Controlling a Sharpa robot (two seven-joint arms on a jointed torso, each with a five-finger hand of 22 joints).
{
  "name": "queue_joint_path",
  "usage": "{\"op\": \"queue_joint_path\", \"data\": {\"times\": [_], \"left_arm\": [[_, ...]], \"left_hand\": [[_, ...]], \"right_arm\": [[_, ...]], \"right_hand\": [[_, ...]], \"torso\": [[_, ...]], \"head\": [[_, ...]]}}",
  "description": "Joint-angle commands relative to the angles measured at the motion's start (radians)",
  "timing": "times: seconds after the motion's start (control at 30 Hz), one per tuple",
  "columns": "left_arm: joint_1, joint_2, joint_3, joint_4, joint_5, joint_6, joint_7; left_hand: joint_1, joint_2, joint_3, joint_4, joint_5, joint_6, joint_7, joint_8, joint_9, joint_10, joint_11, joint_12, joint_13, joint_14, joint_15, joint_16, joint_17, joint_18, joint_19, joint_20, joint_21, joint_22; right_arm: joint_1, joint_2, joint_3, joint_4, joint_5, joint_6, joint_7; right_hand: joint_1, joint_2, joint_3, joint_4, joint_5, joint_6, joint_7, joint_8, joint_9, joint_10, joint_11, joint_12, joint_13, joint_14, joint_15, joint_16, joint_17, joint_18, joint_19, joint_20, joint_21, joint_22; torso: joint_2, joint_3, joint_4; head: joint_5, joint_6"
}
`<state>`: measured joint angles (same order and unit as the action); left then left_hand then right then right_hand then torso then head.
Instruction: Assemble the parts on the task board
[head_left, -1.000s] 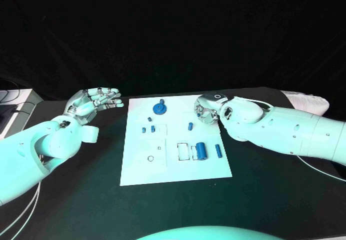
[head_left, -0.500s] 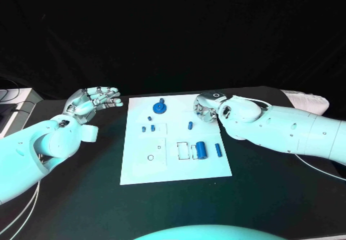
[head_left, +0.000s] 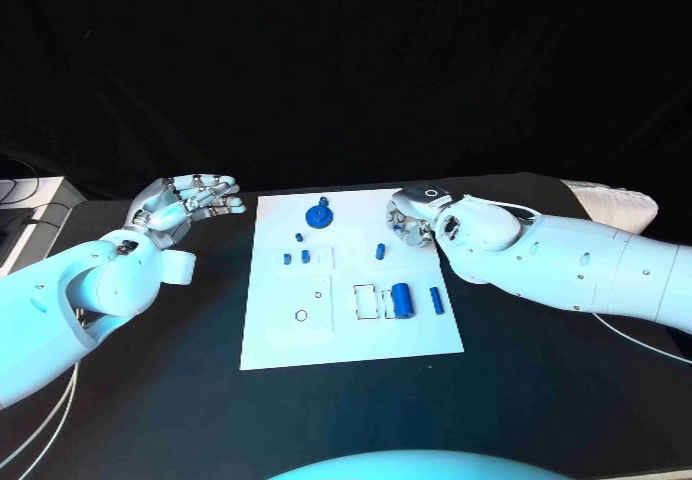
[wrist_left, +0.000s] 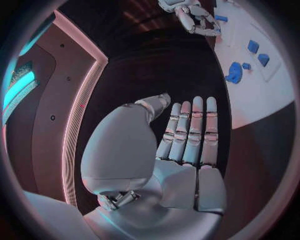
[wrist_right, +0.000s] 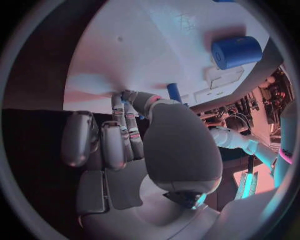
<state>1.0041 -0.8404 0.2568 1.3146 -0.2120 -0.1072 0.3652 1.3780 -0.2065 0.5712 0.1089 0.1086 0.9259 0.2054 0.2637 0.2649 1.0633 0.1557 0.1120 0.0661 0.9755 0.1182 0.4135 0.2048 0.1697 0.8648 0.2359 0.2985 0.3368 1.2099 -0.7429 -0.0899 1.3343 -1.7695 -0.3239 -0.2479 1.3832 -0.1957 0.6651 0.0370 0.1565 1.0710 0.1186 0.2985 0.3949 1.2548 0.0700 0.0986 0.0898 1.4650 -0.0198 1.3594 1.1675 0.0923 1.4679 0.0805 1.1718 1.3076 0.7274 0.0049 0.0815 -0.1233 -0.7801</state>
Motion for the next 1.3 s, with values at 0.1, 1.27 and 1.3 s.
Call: {"op": "queue_joint_path", "data": {"times": [0.1,1.27,1.3], "left_arm": [[0.000,0.001,0.001,0.000,0.000,0.002,0.005],[0.000,0.013,0.001,-0.001,0.005,-0.021,0.007],[0.000,0.014,0.001,0.000,0.006,-0.024,0.008]], "left_hand": [[0.010,-0.003,-0.001,-0.005,0.000,0.003,0.002,0.003,-0.002,0.000,0.004,-0.006,-0.001,0.006,-0.002,-0.003,0.001,0.011,0.006,0.000,-0.007,-0.002],[0.008,-0.007,-0.007,-0.007,0.000,0.000,0.007,-0.001,-0.005,-0.004,0.008,-0.014,0.000,0.004,0.002,-0.019,0.005,0.010,0.005,0.002,-0.016,-0.008],[0.007,-0.007,-0.008,-0.007,0.000,0.000,0.007,-0.001,-0.005,-0.004,0.008,-0.014,0.000,0.004,0.002,-0.020,0.005,0.010,0.005,0.002,-0.017,-0.009]], "right_arm": [[-0.009,-0.005,-0.005,0.014,-0.025,-0.084,-0.011],[-0.004,-0.058,0.016,0.270,0.147,-0.145,0.045],[-0.009,-0.049,0.014,0.275,0.140,-0.146,0.047]], "right_hand": [[0.012,0.016,0.000,-0.007,-0.002,0.006,-0.001,0.006,0.002,0.027,-0.019,-0.001,0.001,0.034,-0.007,0.007,0.001,-0.020,0.011,-0.007,0.013,0.067],[0.007,0.013,0.006,-0.010,-0.002,0.009,0.000,0.009,0.006,0.034,-0.019,-0.004,0.000,0.035,-0.009,0.009,0.002,-0.025,0.018,-0.010,0.042,0.083],[0.007,0.013,0.007,-0.011,-0.002,0.009,0.000,0.008,0.006,0.034,-0.019,-0.005,0.000,0.034,-0.009,0.008,0.001,-0.025,0.018,-0.011,0.039,0.082]], "torso": [[0.000,0.0005,0.0009],[-0.004,-0.0053,-0.0002],[-0.005,-0.0056,-0.0002]], "head": [[0.000,0.001],[0.056,0.009],[0.059,0.007]]}}
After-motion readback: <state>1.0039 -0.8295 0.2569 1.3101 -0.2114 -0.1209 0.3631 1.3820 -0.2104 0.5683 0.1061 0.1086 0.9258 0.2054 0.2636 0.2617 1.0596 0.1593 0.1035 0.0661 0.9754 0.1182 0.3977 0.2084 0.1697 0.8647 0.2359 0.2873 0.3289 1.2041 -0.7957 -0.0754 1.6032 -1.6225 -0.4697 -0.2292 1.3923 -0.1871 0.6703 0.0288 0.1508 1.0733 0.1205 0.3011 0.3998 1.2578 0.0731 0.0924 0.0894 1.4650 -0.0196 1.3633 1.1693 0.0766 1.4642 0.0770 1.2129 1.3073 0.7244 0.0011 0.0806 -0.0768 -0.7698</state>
